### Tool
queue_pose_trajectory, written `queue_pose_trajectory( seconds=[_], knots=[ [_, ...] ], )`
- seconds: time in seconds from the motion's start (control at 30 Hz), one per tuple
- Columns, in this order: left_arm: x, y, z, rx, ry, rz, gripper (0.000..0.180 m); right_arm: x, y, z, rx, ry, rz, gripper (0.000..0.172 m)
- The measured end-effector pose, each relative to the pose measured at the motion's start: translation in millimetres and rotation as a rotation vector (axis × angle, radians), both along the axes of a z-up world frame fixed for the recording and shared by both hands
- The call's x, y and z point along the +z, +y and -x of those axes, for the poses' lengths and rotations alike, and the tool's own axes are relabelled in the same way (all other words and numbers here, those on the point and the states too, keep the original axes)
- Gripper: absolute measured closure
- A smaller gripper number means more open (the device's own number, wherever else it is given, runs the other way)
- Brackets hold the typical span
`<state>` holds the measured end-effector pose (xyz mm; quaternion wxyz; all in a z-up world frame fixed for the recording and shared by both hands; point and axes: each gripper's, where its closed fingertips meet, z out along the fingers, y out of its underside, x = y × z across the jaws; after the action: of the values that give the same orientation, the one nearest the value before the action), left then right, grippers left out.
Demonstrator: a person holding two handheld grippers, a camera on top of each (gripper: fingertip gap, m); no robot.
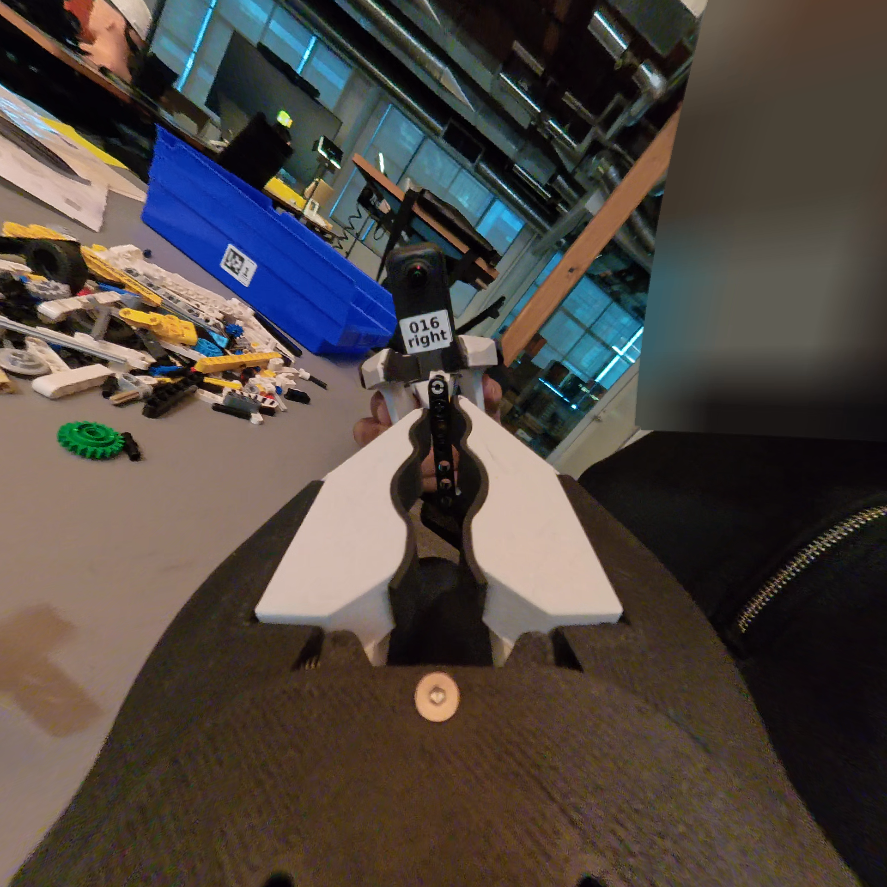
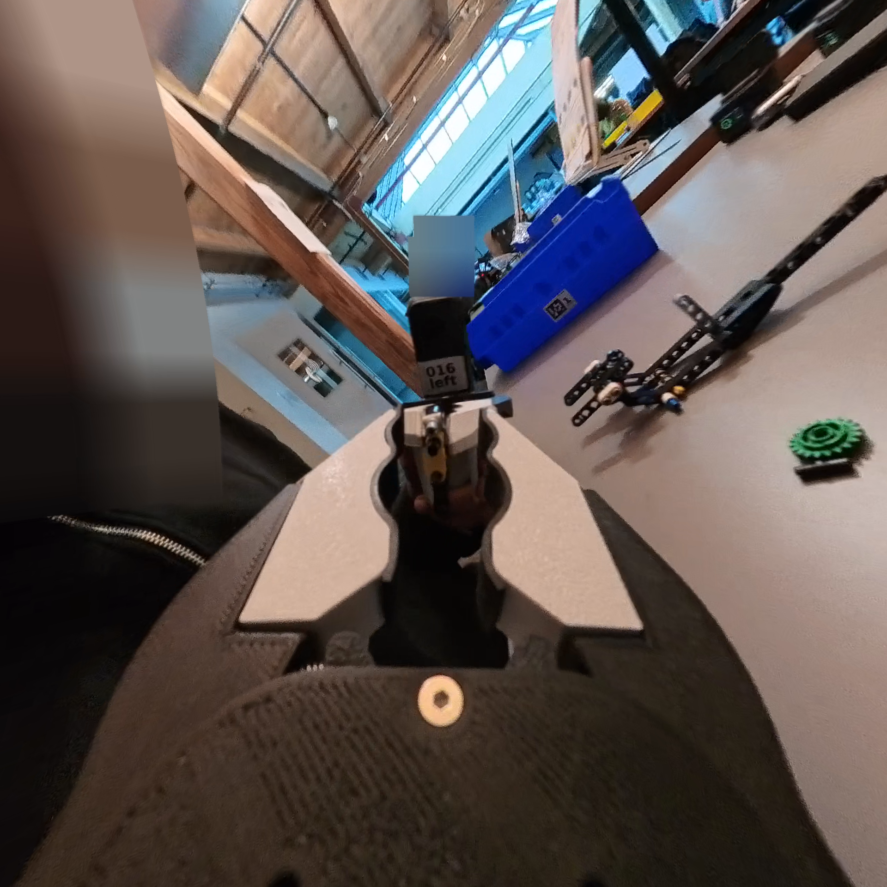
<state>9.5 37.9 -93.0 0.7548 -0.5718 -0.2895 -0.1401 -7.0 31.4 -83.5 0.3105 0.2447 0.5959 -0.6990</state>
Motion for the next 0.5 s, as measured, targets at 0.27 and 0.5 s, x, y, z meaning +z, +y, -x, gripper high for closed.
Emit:
queue_pose_trajectory(
  seconds=[0.27, 0.5],
  knots=[
    [-1.2, 3.6, 0.1, 0.002, -0.038, -0.005, 0.175, 5.7, -3.7, -4.1, 0.009, 0.031, 0.026, 0.162],
    [0.9, 3.9, -0.6, -0.001, -0.059, -0.032, 0.174, -1.2, -5.9, -5.4, -0.026, 0.105, -0.050, 0.161]
  ],
)
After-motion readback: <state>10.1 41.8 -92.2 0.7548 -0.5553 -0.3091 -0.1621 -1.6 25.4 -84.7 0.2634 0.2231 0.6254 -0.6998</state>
